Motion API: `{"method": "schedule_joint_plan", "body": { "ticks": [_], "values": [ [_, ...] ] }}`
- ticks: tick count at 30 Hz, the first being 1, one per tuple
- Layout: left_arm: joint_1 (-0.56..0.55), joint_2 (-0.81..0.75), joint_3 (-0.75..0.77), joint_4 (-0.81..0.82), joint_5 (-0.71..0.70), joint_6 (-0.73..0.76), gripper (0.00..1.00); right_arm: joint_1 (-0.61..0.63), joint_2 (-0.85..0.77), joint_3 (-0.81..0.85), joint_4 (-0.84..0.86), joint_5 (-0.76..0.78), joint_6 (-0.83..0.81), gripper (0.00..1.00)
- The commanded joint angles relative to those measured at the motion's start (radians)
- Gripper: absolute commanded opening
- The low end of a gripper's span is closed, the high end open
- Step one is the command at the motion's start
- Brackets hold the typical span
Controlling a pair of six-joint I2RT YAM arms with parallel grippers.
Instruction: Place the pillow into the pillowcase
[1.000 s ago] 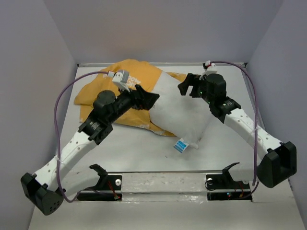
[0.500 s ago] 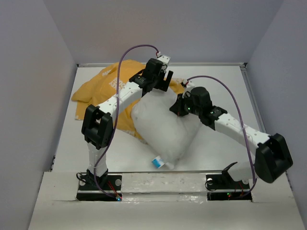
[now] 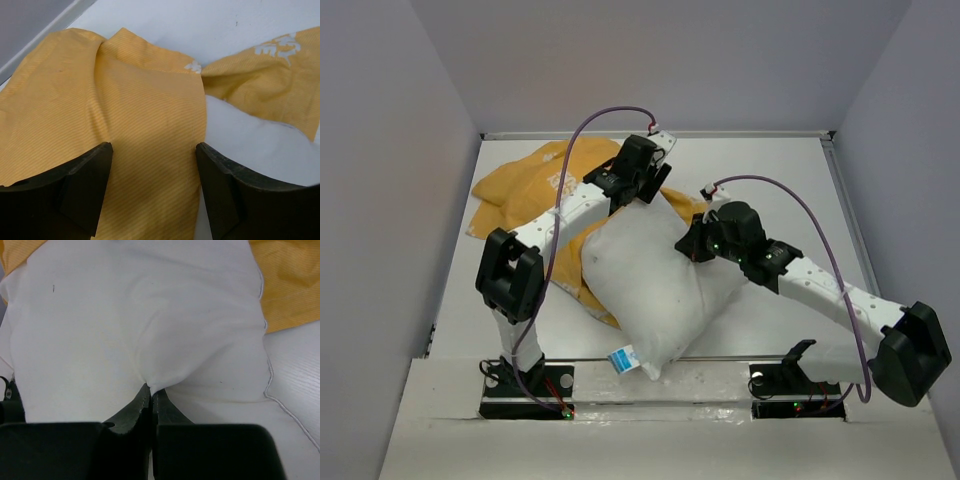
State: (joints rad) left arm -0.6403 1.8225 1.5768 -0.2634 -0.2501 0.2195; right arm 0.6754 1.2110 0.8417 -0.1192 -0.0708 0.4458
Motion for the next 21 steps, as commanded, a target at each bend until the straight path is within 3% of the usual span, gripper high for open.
{"method": "schedule_joint_plan", "body": {
  "ticks": [1, 6, 10, 11, 12, 16, 19, 21],
  "values": [
    [-0.005, -0.123, -0.031, -0.037, 0.096, 0.018, 0.78, -0.005, -0.004, -0.003, 0.024, 0.069, -0.004, 0.0],
    [-0.01, -0.149, -0.05, -0.073, 0.153, 0.012, 0.76, -0.005, 0.027, 0.007, 0.042, 0.095, 0.004, 0.0],
    [-0.01, -0.094, -0.057, -0.047, 0.06, 0.024, 0.59, -0.005, 0.01, 0.007, 0.053, 0.091, 0.002, 0.0],
    [-0.009, -0.086, -0.055, -0.04, 0.069, 0.026, 0.47, -0.005, 0.004, 0.005, 0.053, 0.097, 0.005, 0.0],
    [-0.01, -0.074, -0.048, -0.031, 0.11, 0.024, 0.46, -0.005, 0.001, 0.002, 0.055, 0.1, 0.007, 0.0],
    [-0.01, -0.06, -0.035, -0.028, 0.153, 0.023, 0.54, -0.005, 0.002, -0.001, 0.059, 0.095, 0.007, 0.0],
    [-0.01, -0.049, -0.02, -0.014, 0.109, 0.027, 0.53, -0.005, 0.005, -0.001, 0.078, 0.078, 0.005, 0.01],
    [-0.01, -0.04, -0.005, -0.011, 0.11, 0.032, 0.61, -0.005, 0.007, -0.004, 0.089, 0.048, 0.005, 0.03]
  ]
}}
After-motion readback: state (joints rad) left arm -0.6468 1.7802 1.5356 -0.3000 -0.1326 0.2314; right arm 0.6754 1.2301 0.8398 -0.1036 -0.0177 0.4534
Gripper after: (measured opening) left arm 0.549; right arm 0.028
